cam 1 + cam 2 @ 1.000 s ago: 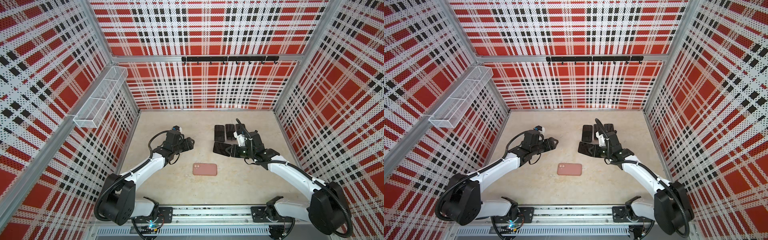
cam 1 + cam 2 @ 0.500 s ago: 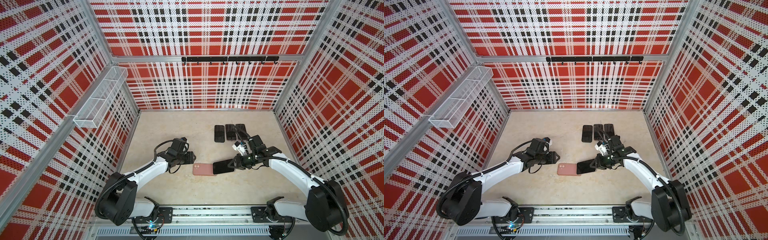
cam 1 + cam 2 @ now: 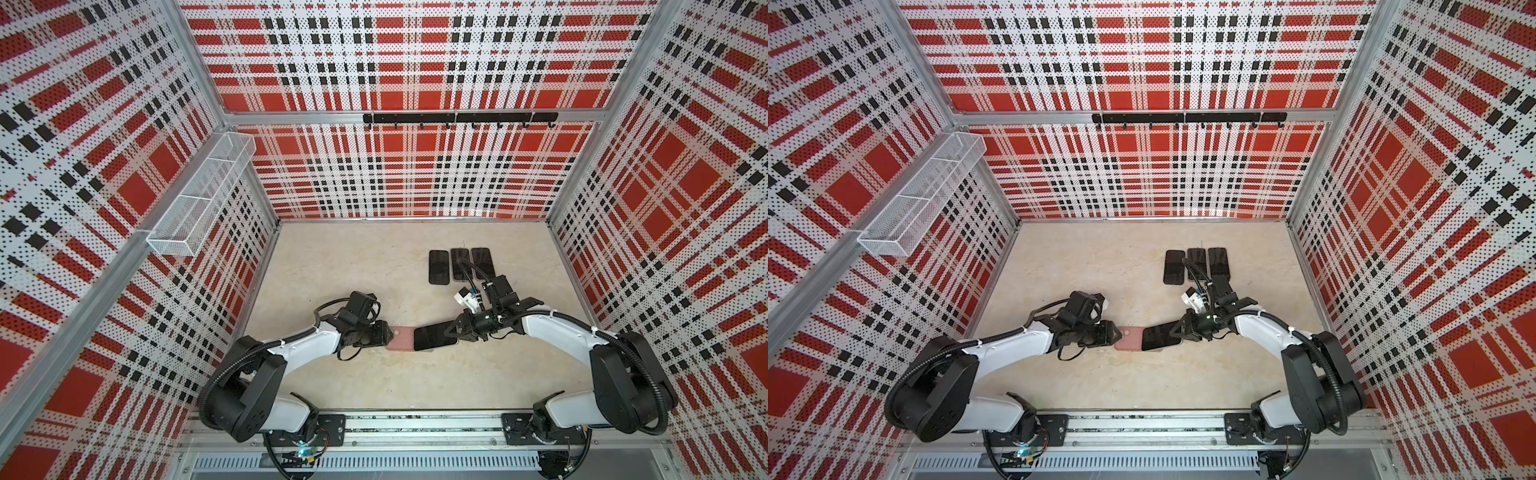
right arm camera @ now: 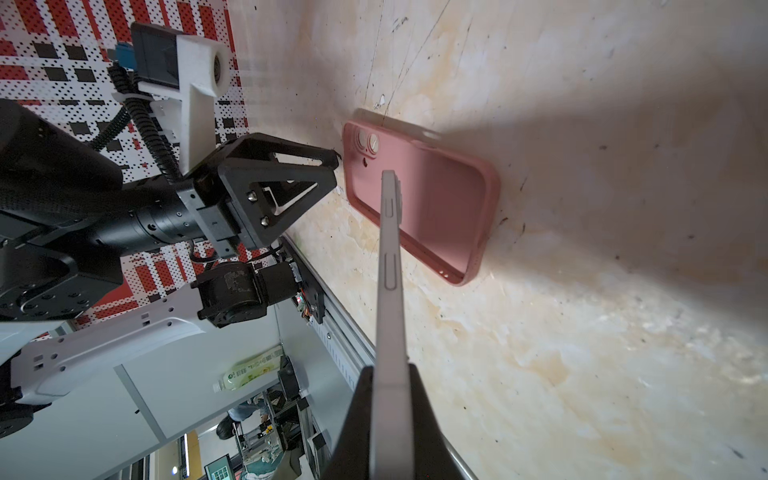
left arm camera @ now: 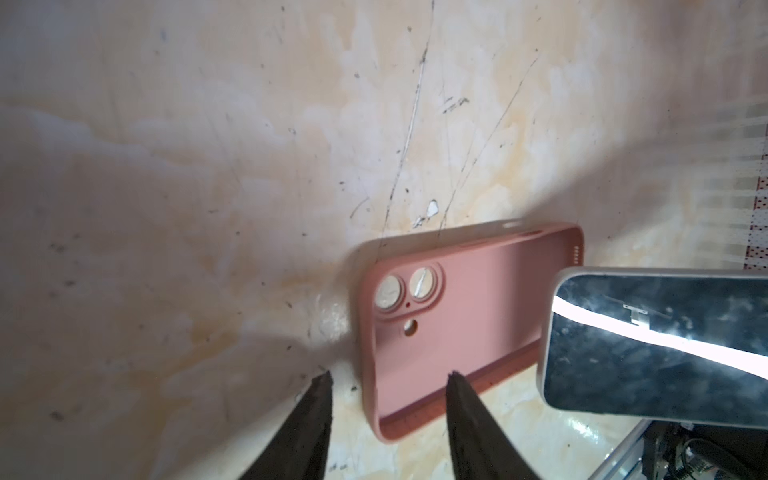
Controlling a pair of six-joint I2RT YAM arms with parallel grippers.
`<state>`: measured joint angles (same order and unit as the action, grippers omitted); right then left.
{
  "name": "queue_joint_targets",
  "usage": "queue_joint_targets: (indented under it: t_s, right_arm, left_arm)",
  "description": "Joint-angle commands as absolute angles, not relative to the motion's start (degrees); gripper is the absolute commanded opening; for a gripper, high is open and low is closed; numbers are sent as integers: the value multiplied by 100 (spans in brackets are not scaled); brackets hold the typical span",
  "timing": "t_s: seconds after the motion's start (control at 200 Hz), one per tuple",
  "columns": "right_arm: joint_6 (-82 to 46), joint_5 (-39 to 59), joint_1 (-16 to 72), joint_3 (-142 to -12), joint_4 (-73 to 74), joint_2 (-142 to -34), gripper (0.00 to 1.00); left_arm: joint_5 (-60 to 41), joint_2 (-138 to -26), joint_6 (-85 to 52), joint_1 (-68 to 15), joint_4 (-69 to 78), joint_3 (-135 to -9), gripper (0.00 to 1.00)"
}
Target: Put the phone into the phone case
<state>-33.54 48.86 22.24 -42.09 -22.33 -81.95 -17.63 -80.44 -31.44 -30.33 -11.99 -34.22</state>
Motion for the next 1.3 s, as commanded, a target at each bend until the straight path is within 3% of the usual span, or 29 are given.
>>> queue_joint_targets:
  t_s: [0.0, 0.752, 1.293]
  right_arm:
    - [-3391, 5089, 2250, -4220, -1758, -8300, 0]
    - [-3304, 4461, 2333, -4016, -1804, -9080, 0]
    - [-3973, 4332, 2932, -3982, -649, -9788, 0]
  left_arm:
    - [-1862, -8103, -3168, -3059, -945, -3366, 46]
    - [-2116, -8138, -3903, -3334, -53, -2889, 42]
    - [-2210, -8222, -4475, -3693, 522, -2734, 41]
